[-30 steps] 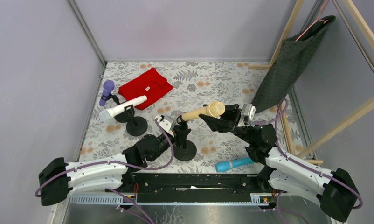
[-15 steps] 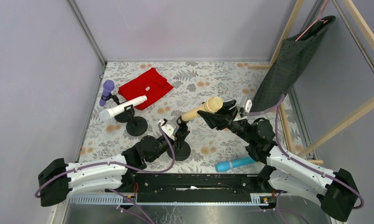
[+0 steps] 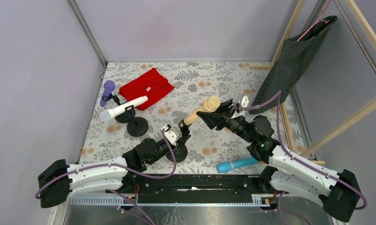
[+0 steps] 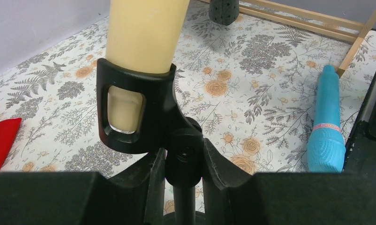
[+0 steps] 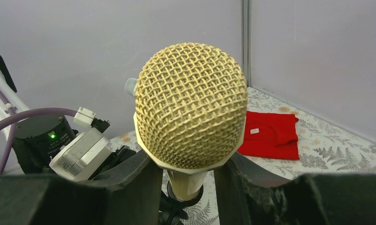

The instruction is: Attach the microphones to the stand

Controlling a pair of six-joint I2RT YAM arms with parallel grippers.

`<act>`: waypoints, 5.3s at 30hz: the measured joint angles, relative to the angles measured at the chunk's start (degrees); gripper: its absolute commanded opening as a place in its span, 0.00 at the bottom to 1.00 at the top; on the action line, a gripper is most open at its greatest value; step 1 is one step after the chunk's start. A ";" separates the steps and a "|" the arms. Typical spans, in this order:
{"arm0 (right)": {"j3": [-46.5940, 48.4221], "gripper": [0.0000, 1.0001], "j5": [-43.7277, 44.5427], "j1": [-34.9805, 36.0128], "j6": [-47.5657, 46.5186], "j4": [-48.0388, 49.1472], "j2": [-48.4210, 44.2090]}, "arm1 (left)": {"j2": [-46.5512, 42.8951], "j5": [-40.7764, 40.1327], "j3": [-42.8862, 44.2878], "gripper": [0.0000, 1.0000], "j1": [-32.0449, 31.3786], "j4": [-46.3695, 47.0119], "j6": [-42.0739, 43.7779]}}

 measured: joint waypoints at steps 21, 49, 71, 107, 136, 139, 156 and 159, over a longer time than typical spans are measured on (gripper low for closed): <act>3.13 0.00 4.46 2.16 4.00 -0.07 7.30 | 0.02 -0.26 -0.70 0.00 0.20 -0.33 -0.22; 0.90 0.00 15.98 10.08 0.85 9.62 13.81 | -0.13 -2.89 -2.58 0.00 0.13 -0.31 -1.88; -9.55 0.00 14.78 13.55 -5.66 13.05 3.54 | -0.72 -9.86 -5.40 0.00 -1.01 5.09 -11.61; -13.33 0.74 10.54 15.50 -13.53 16.85 0.57 | 0.13 -12.59 -2.29 0.00 -0.90 23.63 -15.54; -6.62 0.42 4.33 15.63 -24.37 34.53 8.50 | 1.97 -6.56 -1.90 0.00 -0.76 19.56 -26.56; -6.45 0.06 4.52 15.61 -25.07 33.73 8.50 | 2.58 -5.31 -1.90 0.00 -0.76 18.75 -26.69; -5.62 0.00 5.88 15.63 -24.20 26.60 9.62 | 3.52 -1.46 -1.90 0.00 -0.17 13.16 -15.61; -6.71 0.00 6.43 15.65 -23.43 26.99 10.05 | 3.43 -1.03 -1.90 0.00 -0.17 10.97 -12.70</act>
